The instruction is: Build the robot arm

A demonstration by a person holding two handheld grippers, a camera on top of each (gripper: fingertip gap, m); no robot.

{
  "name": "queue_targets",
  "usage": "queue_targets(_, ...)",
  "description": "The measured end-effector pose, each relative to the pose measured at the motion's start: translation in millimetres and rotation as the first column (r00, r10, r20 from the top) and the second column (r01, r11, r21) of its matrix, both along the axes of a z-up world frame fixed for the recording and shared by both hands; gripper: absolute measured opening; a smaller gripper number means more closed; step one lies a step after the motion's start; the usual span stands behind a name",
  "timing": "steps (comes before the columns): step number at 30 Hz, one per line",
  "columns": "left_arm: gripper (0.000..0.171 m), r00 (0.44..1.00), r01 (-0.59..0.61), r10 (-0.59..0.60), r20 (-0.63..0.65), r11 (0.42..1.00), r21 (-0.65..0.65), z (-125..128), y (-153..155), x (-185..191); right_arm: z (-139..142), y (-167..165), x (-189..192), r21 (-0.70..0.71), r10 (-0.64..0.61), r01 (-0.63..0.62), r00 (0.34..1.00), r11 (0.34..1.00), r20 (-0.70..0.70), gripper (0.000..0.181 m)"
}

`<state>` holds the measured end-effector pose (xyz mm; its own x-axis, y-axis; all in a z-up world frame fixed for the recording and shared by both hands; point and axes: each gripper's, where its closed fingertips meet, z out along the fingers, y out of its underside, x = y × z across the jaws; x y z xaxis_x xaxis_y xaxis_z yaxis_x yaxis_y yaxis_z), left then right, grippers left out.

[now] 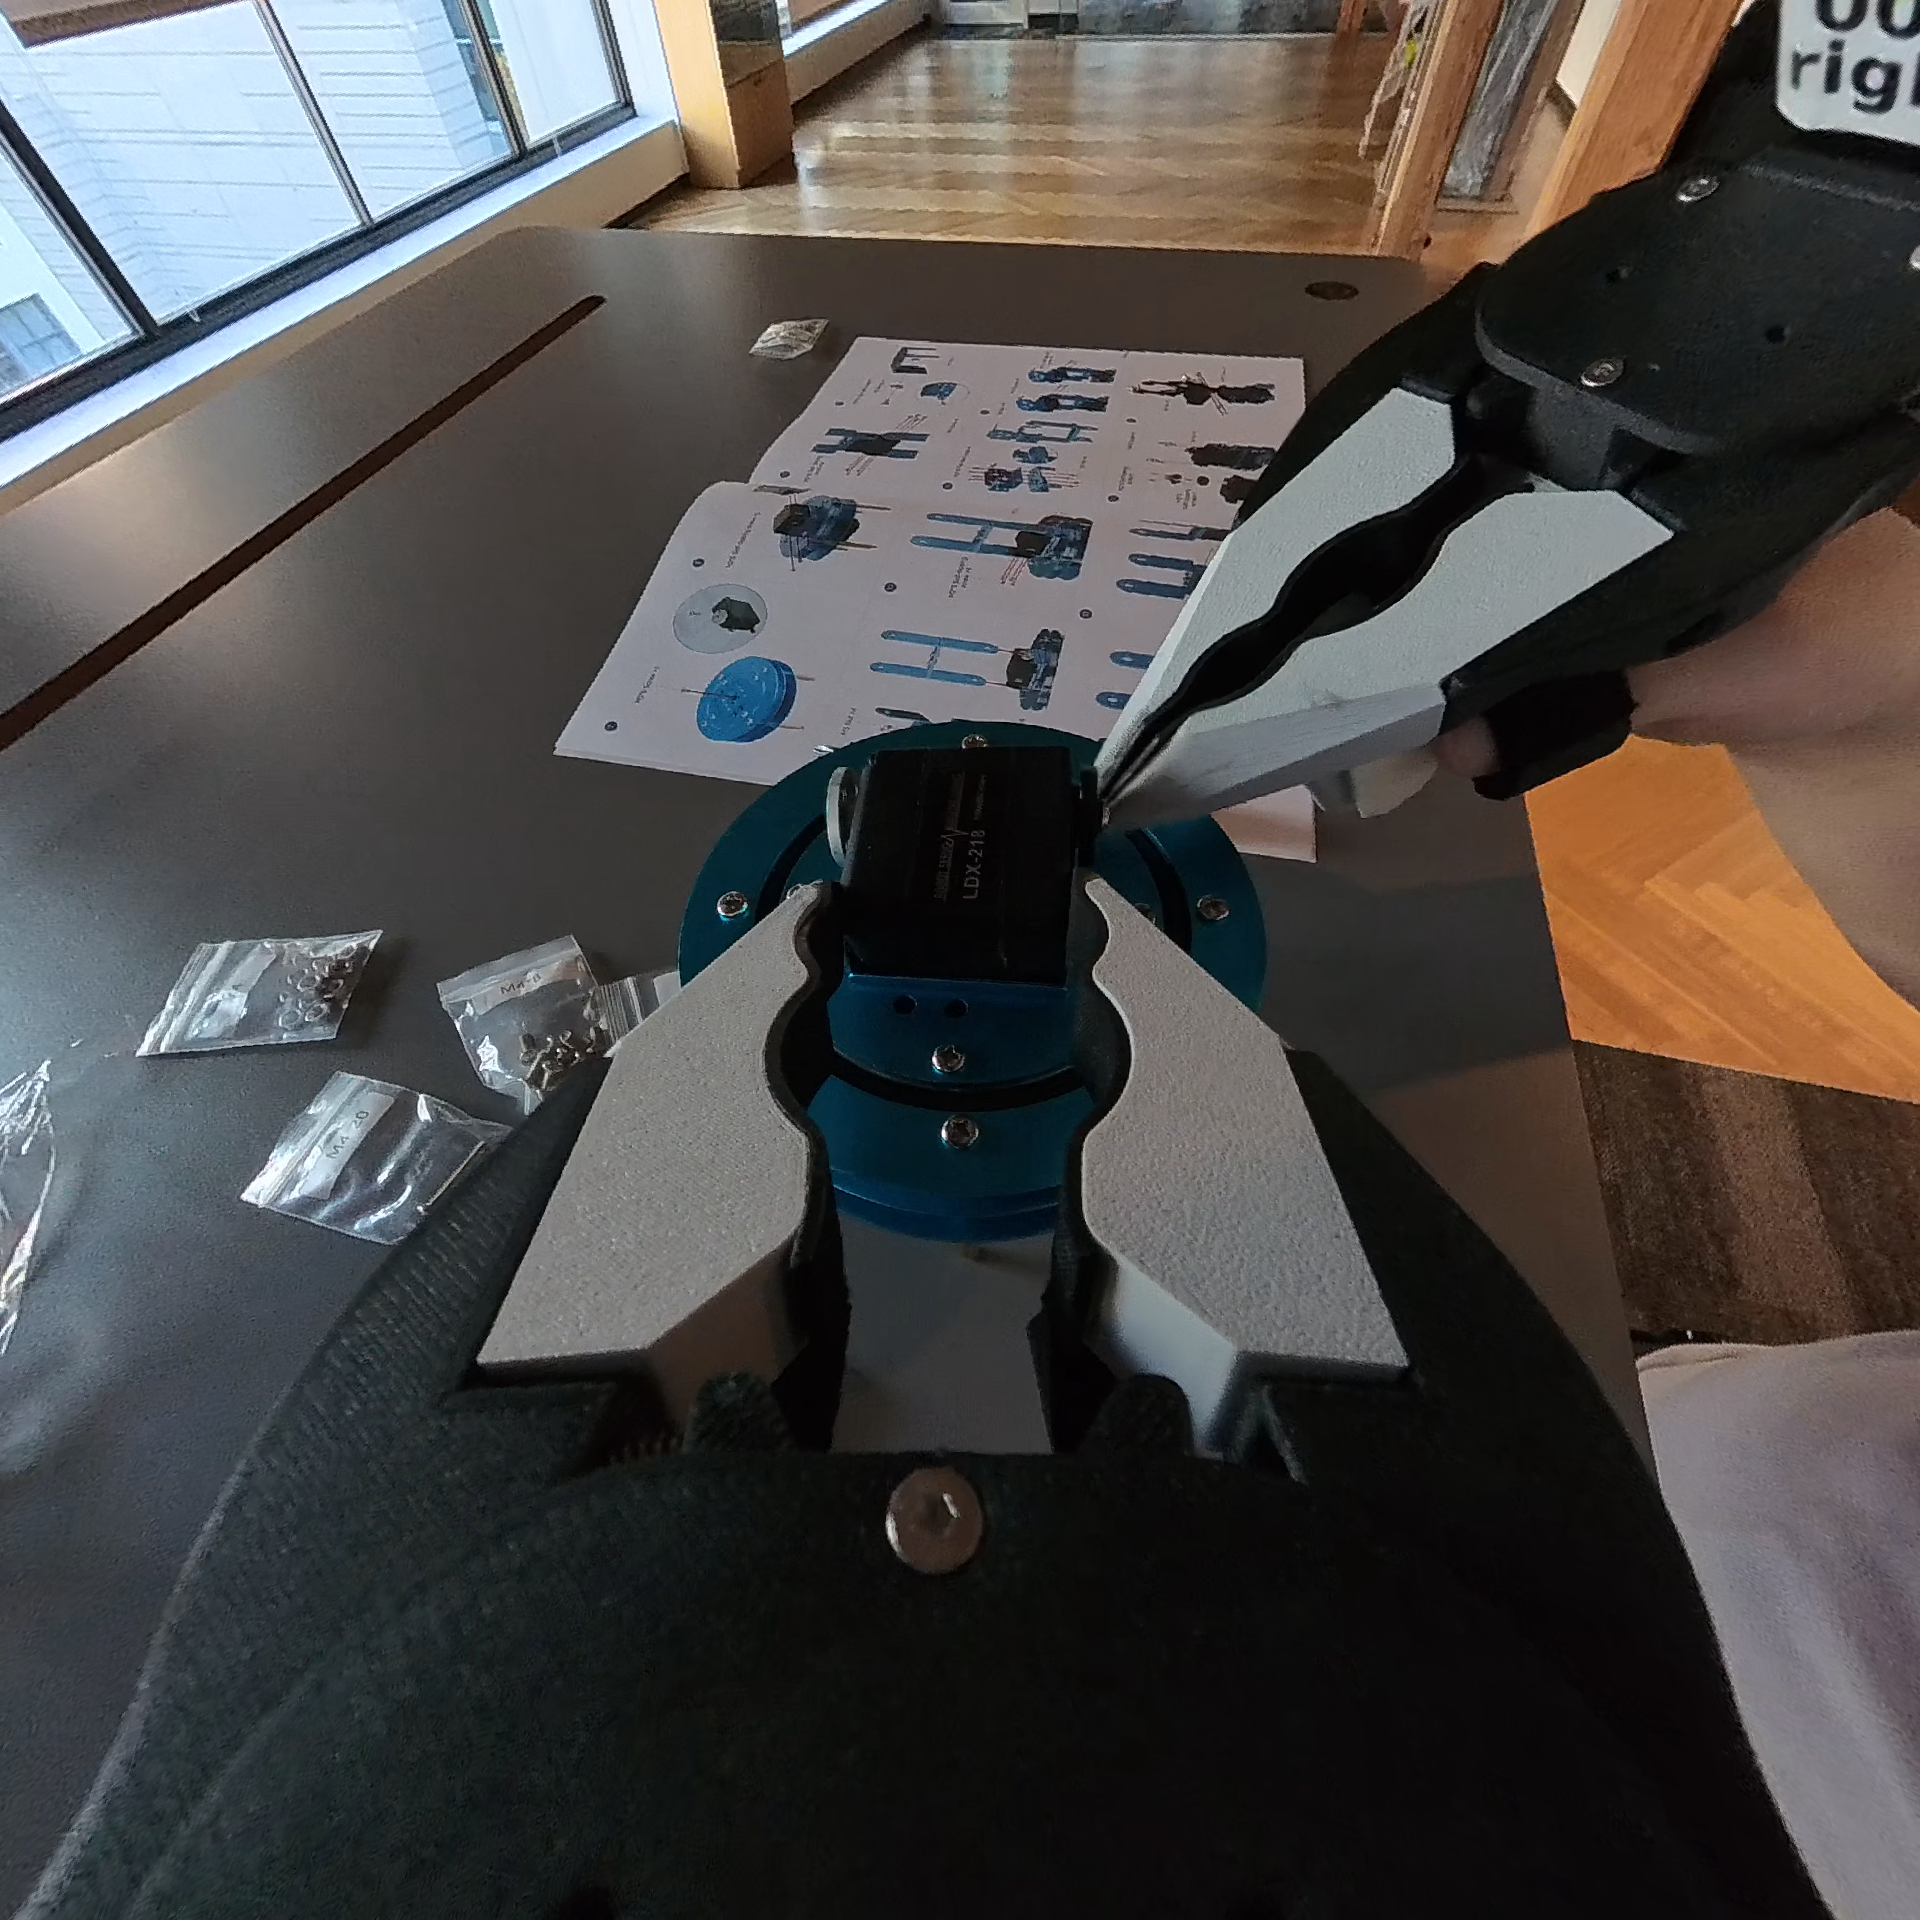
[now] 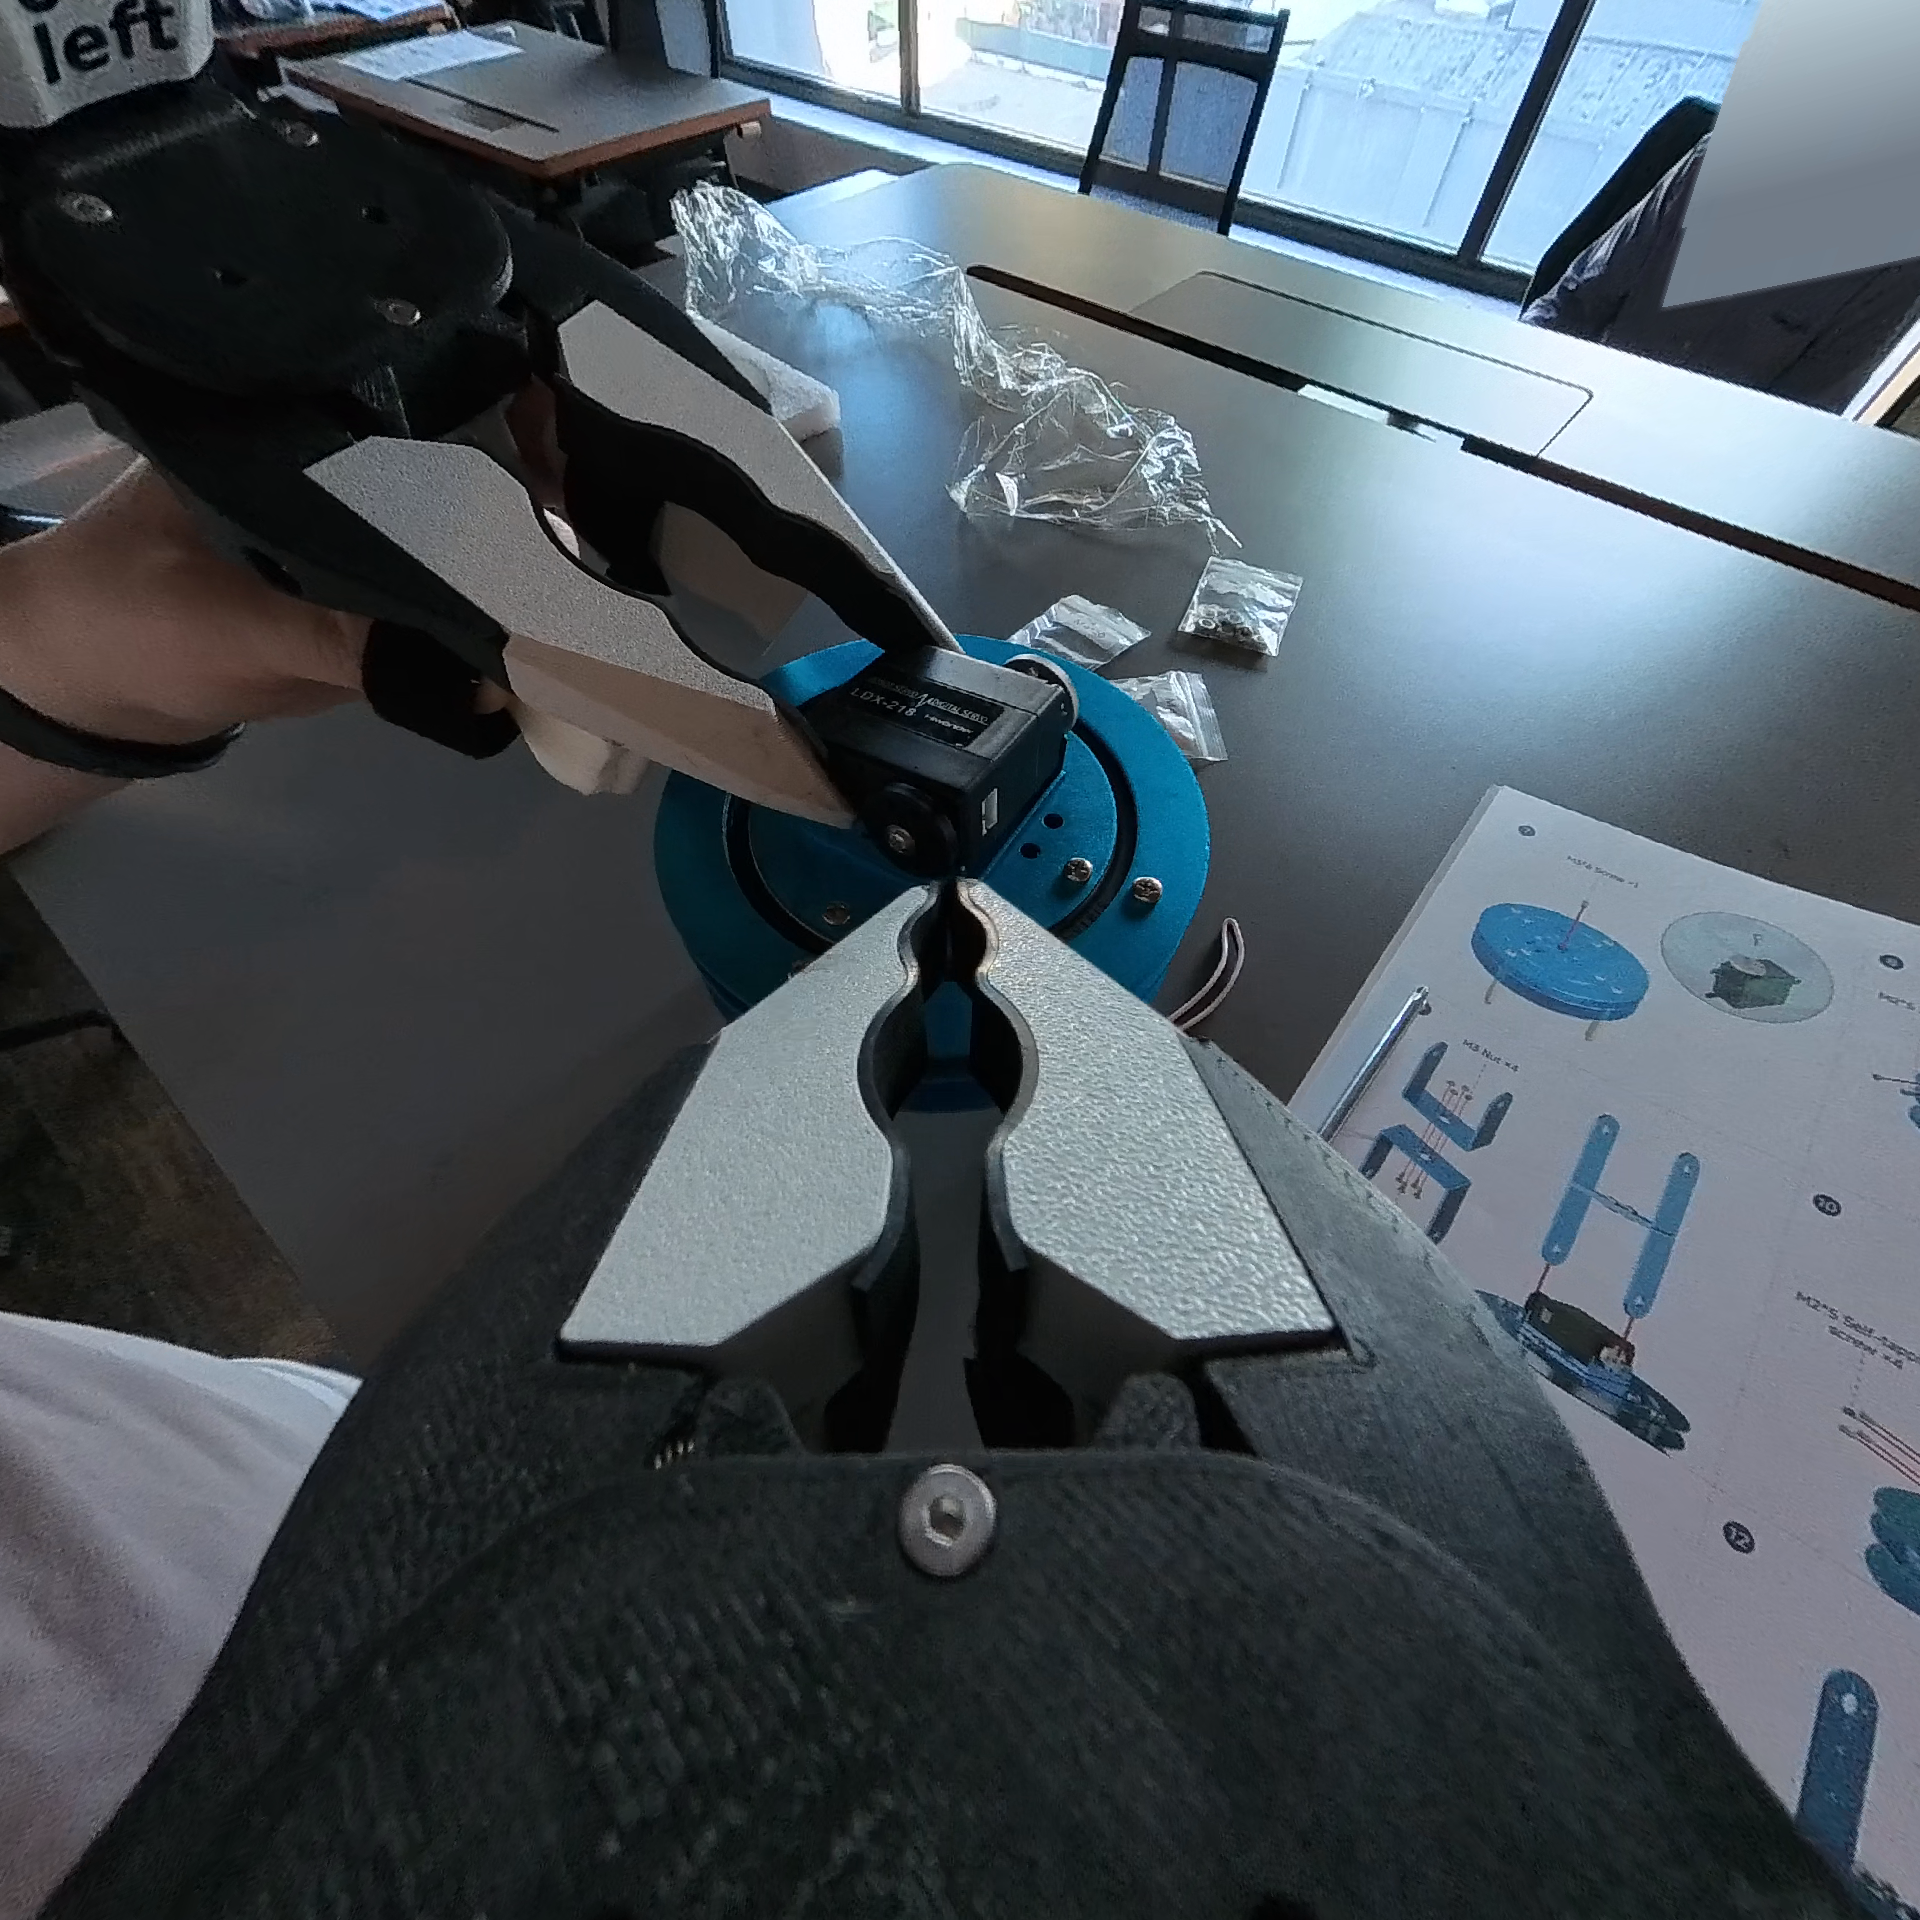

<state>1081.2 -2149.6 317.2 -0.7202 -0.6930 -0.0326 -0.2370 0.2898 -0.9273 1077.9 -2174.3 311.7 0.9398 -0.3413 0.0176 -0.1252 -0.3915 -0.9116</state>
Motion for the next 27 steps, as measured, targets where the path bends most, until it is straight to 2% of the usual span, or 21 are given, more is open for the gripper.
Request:
queue_targets(12, 0.046, 0.999, 0.034, -0.034, -0.022, 0.999, -0.023, 0, -2, -3, -4, -1, 2, 0.015, -0.001, 0.001, 1.000, 1.000, 0.017, 0.000)
queue_targets(17, 0.043, 0.999, 0.030, -0.031, -0.019, 0.999, -0.032, 0, 0, -1, -5, -3, 3, 0.028, -0.003, 0.002, 1.000, 1.000, 0.015, 0.000)
queue_targets(21, 0.043, 0.999, 0.030, -0.030, -0.022, 0.999, -0.025, -2, 0, -1, -3, -7, 4, 0.035, -0.010, 0.008, 0.998, 0.999, 0.057, 0.000)
queue_targets(24, 0.044, 0.999, 0.032, -0.033, -0.029, 0.999, -0.019, -3, 0, -1, 1, -8, -4, 0.060, 0.059, -0.064, 0.994, 0.996, 0.090, 0.000)
queue_targets(27, 0.044, 0.999, 0.032, -0.032, -0.021, 0.999, -0.017, 0, 1, -2, 5, -8, -8, 0.081, 0.142, -0.153, 0.982, 0.985, 0.127, 0.009)
